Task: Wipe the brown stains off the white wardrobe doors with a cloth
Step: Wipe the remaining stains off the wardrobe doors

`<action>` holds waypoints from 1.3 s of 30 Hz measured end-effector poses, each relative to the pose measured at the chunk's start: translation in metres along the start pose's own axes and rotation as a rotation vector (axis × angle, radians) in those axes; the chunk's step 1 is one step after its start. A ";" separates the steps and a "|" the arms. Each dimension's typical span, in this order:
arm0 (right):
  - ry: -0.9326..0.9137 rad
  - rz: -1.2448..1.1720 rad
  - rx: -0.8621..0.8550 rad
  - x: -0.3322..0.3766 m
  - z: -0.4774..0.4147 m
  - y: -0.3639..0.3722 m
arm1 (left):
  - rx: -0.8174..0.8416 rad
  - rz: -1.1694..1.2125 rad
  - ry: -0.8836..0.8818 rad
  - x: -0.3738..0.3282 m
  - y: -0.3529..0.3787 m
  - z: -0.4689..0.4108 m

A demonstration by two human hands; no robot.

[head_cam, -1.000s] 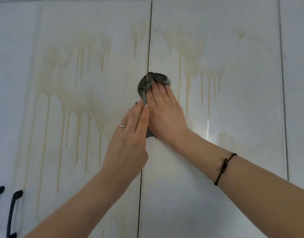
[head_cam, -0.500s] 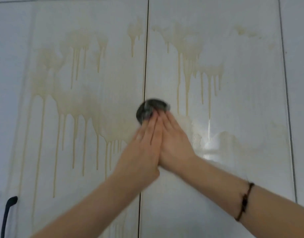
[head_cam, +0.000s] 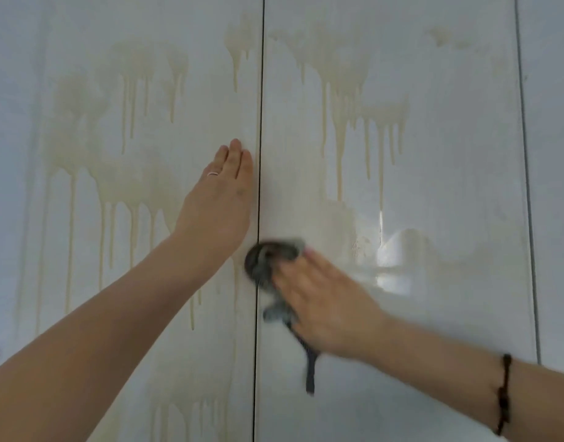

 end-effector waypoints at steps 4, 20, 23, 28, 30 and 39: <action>0.381 0.012 -0.078 -0.109 -0.050 -0.047 | -0.056 -0.058 -0.025 -0.005 -0.003 0.001; 0.494 0.047 -0.073 -0.148 -0.015 -0.049 | -0.004 0.011 -0.127 -0.016 -0.002 0.002; 0.673 -0.033 -0.126 -0.165 -0.009 -0.053 | -0.010 0.008 -0.135 -0.018 0.000 0.002; 0.140 -0.002 0.005 0.012 0.044 0.013 | -0.042 0.078 -0.195 -0.024 0.003 0.000; -0.031 0.013 0.103 0.033 0.064 0.029 | -0.056 0.086 -0.214 -0.024 0.004 0.000; 0.584 -0.055 -0.071 -0.161 0.047 -0.031 | 0.017 0.095 -0.273 -0.024 0.008 -0.003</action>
Point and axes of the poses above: each hand's wrist, its own z-axis away from the middle knuckle, its own y-axis out of the palm, x = y × z, the point moved 9 cm from there along -z, towards the middle knuckle, and after that the axes turned 12 degrees about x, right-handed, at the moved point
